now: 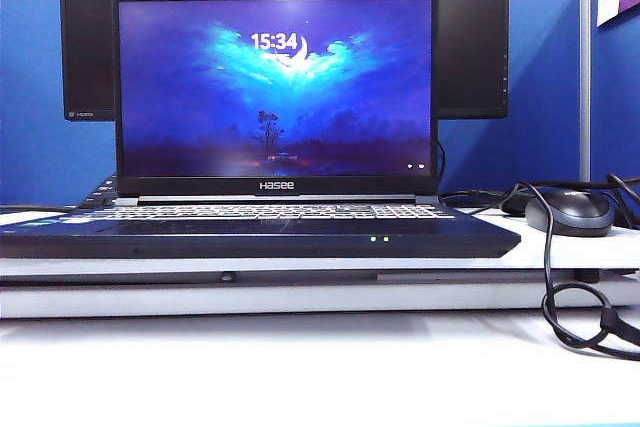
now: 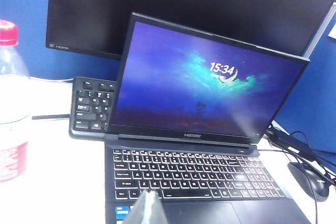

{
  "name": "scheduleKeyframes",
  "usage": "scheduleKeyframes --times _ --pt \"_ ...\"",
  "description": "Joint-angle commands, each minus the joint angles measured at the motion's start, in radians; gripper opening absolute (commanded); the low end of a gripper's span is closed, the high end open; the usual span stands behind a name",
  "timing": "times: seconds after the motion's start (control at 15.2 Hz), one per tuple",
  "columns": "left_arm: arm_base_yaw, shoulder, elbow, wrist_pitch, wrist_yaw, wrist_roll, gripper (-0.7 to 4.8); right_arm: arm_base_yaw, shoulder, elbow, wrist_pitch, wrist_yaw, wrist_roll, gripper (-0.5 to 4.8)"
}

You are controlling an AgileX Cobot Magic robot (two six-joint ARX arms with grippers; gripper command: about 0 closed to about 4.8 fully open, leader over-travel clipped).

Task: Open the lid of the black laptop.

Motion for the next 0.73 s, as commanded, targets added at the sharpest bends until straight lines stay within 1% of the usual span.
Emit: scheduleKeyframes --times 0.07,0.13,0.2,0.26,0.33,0.4,0.46,0.53,0.59,0.66,0.73 --pt "0.000 -0.003 0.003 0.007 0.004 -0.005 -0.03 0.000 0.000 0.005 0.010 0.001 0.003 -0.01" --pt "0.002 -0.003 0.004 0.004 0.004 0.009 -0.03 0.000 0.000 0.005 0.010 0.001 0.003 -0.01" --pt "0.043 -0.003 0.004 0.002 0.000 0.082 -0.03 0.000 0.000 0.005 0.010 0.001 0.003 -0.01" --pt "0.135 -0.003 0.002 -0.009 0.024 0.049 -0.03 0.000 0.000 0.005 0.010 0.002 0.003 -0.01" --pt "0.238 -0.003 -0.014 -0.006 0.077 0.043 -0.03 0.000 0.000 0.005 0.010 0.002 0.003 -0.01" --pt "0.332 -0.003 -0.034 0.005 0.178 0.064 -0.03 0.000 0.000 0.005 0.010 0.002 0.003 -0.01" --pt "0.423 -0.003 -0.063 0.041 0.311 0.106 -0.03 0.000 0.000 0.005 0.010 0.001 0.003 -0.01" --pt "0.497 -0.003 -0.101 0.095 0.404 0.119 -0.03 -0.001 0.000 0.005 0.010 0.002 0.003 -0.01" --pt "0.559 -0.003 -0.142 0.138 0.457 0.110 -0.03 0.000 0.000 0.005 0.010 0.002 0.003 -0.01" --pt "0.585 -0.003 -0.175 0.175 0.470 0.102 -0.03 0.000 0.000 0.005 0.010 0.002 0.003 -0.01" --pt "0.600 -0.003 -0.228 0.247 0.467 0.098 -0.03 0.000 0.000 0.005 0.010 0.002 0.003 -0.01"
